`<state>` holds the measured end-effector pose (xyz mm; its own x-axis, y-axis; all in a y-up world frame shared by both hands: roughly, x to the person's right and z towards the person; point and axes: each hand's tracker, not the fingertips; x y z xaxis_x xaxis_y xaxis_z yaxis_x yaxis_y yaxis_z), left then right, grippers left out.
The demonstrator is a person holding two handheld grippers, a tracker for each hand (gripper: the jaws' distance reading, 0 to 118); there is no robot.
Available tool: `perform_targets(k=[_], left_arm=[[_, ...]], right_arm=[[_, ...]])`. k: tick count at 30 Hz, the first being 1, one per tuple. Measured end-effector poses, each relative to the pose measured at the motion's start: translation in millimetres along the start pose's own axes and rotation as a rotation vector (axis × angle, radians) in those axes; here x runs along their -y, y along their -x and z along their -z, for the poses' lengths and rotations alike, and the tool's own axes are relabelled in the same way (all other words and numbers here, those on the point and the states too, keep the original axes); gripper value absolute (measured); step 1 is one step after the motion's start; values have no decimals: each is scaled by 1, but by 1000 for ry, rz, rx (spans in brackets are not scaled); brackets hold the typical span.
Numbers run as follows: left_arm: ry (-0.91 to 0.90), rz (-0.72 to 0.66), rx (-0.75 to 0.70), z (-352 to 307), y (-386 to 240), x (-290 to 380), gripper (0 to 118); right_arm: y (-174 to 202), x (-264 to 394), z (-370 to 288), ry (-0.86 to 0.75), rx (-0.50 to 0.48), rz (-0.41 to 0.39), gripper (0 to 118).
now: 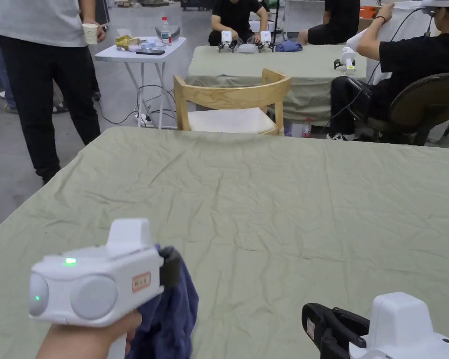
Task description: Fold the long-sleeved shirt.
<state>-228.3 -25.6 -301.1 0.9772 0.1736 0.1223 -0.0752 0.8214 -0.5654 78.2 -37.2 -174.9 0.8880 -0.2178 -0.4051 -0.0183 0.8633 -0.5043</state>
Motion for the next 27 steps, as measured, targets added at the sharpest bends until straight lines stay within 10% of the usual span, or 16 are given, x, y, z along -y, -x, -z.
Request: perform_targets(k=[14, 27], left_arm=[[-315, 111, 295, -49, -205, -148, 17], [532, 142, 300, 182, -343, 115, 17]], right_arm=[[-49, -29, -103, -228, 106, 44, 4], [-135, 14, -143, -114, 382, 212, 3]])
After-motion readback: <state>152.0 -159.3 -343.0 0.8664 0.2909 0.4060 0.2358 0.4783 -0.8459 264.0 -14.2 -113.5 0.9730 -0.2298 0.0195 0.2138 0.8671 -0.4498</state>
